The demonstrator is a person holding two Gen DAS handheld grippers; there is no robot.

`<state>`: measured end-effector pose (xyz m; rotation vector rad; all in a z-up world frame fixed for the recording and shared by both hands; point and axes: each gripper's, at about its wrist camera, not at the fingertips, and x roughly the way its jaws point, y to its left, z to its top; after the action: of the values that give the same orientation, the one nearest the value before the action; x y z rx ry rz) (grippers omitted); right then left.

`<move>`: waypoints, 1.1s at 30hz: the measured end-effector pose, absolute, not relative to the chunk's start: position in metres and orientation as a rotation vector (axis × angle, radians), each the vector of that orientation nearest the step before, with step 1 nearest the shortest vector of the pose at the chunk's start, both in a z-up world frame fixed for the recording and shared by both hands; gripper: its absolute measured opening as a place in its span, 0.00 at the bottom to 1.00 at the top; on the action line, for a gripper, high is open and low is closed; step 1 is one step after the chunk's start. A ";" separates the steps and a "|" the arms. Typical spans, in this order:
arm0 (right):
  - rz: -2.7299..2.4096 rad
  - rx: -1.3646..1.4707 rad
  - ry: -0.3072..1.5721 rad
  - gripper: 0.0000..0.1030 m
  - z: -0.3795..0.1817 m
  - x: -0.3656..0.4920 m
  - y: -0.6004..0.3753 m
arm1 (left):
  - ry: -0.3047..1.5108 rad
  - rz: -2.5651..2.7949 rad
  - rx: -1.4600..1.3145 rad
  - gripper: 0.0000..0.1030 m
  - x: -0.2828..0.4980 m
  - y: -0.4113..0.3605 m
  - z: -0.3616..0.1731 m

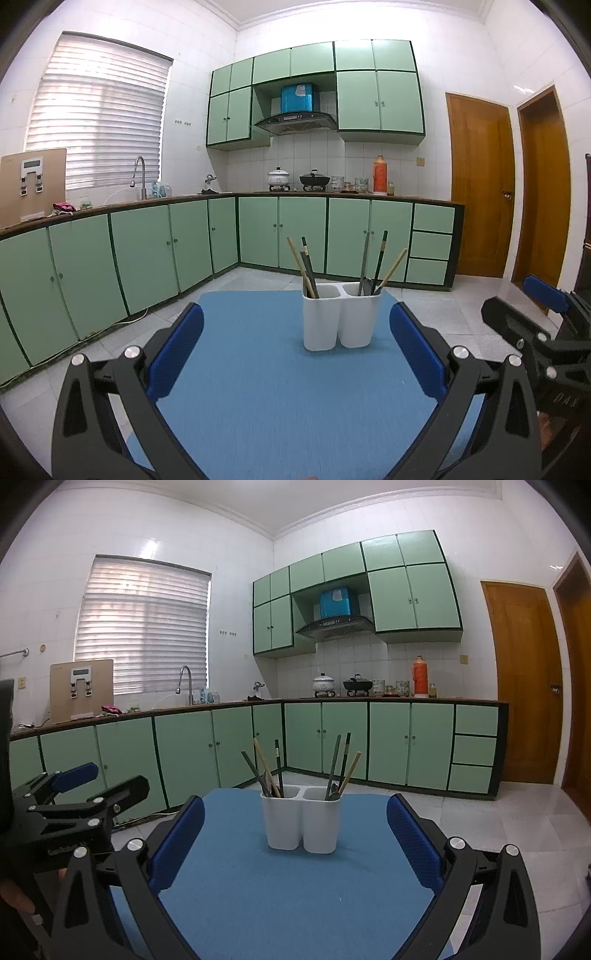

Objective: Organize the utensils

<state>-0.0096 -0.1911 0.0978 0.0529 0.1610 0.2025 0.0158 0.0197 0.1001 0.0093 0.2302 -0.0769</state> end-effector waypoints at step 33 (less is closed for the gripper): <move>0.170 0.050 0.223 0.94 0.090 -0.001 -0.197 | 0.278 -0.067 0.011 0.95 0.018 0.018 0.088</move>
<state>-0.0008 -0.1970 0.0905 0.0502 0.2231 0.1704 0.0180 0.0179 0.0882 0.0113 0.2783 -0.0675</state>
